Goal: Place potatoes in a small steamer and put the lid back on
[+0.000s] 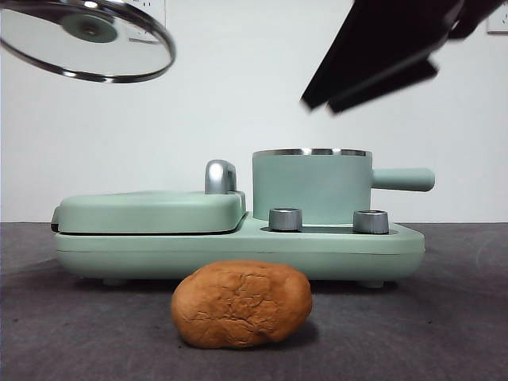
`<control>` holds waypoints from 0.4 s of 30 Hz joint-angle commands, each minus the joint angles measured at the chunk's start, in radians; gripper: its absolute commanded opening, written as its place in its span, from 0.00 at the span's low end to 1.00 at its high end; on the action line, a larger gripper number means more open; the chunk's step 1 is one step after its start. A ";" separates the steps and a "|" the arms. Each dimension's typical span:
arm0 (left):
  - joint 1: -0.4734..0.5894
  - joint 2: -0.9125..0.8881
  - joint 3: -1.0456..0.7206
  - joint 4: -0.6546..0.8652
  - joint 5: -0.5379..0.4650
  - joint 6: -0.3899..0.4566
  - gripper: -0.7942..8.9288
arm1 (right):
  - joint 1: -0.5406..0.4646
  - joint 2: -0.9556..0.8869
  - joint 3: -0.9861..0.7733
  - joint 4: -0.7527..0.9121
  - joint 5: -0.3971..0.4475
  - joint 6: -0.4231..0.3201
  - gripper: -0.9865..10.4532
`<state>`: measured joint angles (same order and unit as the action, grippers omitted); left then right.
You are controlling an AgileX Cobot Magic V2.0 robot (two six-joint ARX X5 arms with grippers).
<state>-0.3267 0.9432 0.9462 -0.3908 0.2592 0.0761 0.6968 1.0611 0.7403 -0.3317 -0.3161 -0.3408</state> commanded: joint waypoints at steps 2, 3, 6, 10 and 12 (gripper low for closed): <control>0.008 -0.041 0.012 0.012 -0.002 -0.032 0.10 | 0.037 0.108 0.019 0.005 -0.037 -0.004 0.43; 0.009 -0.047 0.012 0.009 -0.002 -0.037 0.10 | 0.045 0.137 0.020 0.005 -0.053 -0.003 0.43; 0.009 -0.056 0.012 0.009 -0.002 -0.038 0.10 | 0.068 0.208 0.020 0.006 -0.080 0.000 0.43; 0.009 -0.055 0.012 0.009 -0.002 -0.037 0.10 | 0.098 0.279 0.020 0.026 -0.076 -0.001 0.43; 0.009 -0.055 0.012 0.009 -0.002 -0.037 0.10 | 0.109 0.309 0.020 0.050 -0.072 -0.001 0.43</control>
<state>-0.3161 0.8871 0.9413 -0.4118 0.2584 0.0475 0.7929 1.3514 0.7403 -0.2985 -0.3885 -0.3405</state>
